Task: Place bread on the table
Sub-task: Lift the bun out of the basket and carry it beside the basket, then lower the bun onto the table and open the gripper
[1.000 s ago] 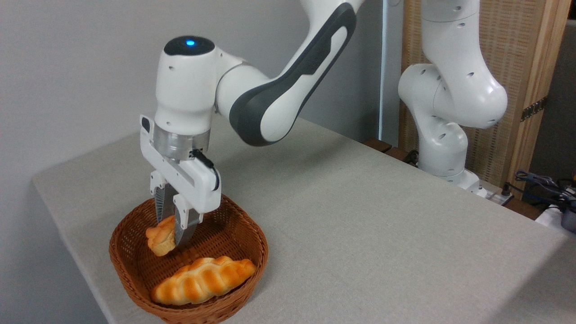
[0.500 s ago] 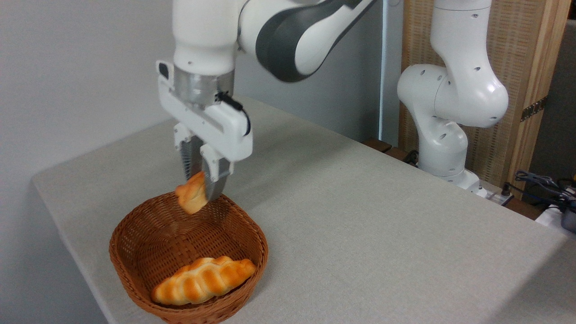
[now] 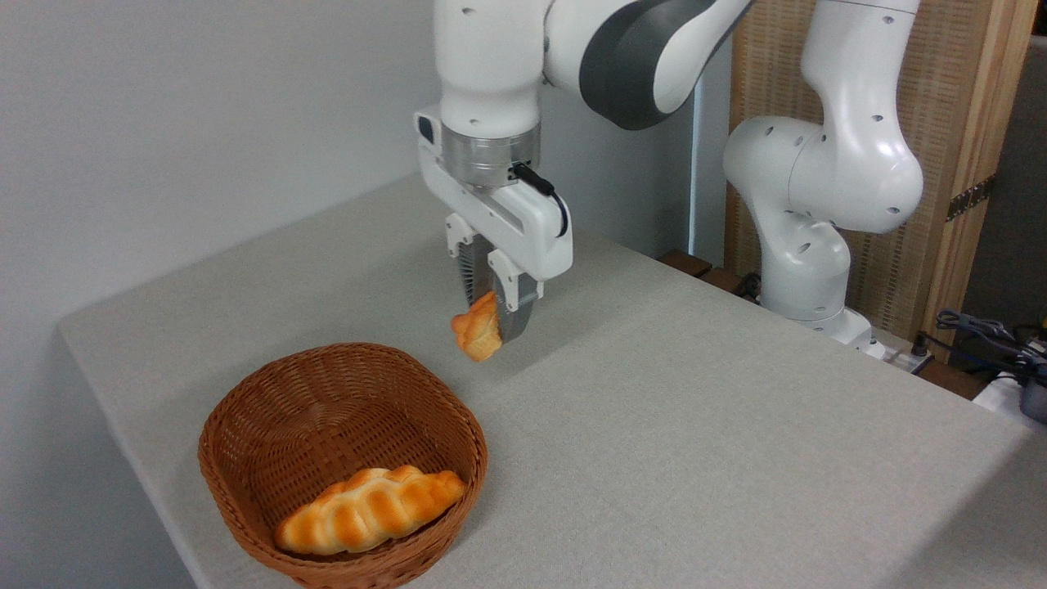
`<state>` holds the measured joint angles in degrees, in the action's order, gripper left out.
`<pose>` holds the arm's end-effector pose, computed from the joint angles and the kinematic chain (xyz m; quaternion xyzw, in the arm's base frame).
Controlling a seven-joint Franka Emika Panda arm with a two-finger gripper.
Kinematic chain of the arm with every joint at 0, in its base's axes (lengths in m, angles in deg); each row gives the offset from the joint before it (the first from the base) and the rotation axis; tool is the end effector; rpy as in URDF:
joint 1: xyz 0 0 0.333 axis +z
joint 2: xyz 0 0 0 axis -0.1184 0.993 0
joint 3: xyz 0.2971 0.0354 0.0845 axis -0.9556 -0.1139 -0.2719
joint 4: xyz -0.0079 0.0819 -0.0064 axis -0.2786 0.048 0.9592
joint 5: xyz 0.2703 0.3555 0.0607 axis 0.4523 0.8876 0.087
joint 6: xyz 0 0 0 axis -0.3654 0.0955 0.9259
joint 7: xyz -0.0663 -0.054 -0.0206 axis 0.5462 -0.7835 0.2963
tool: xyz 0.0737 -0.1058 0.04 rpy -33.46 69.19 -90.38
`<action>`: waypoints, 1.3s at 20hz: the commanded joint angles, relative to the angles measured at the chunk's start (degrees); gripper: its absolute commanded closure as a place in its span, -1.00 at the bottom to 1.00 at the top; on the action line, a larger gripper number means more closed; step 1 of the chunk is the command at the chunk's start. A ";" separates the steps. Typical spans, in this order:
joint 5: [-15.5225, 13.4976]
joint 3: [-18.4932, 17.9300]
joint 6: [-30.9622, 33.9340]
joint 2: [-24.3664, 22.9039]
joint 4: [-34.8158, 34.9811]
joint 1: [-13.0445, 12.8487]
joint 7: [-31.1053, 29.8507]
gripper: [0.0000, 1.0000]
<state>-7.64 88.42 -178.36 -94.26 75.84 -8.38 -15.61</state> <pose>0.5018 -0.0619 0.4331 0.9104 -0.4011 0.0490 0.0885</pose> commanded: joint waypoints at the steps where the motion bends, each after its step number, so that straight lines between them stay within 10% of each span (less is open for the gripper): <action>1: -0.79 -1.82 0.07 -2.90 3.62 -4.65 0.59 -0.93; 14: 0.78 -1.90 2.00 -2.90 4.24 -11.33 0.85 -1.00; 26: 3.25 -3.91 5.43 -0.89 -4.09 -11.51 0.41 -1.00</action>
<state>-5.12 87.43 -174.93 -96.38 77.81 -19.09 -15.37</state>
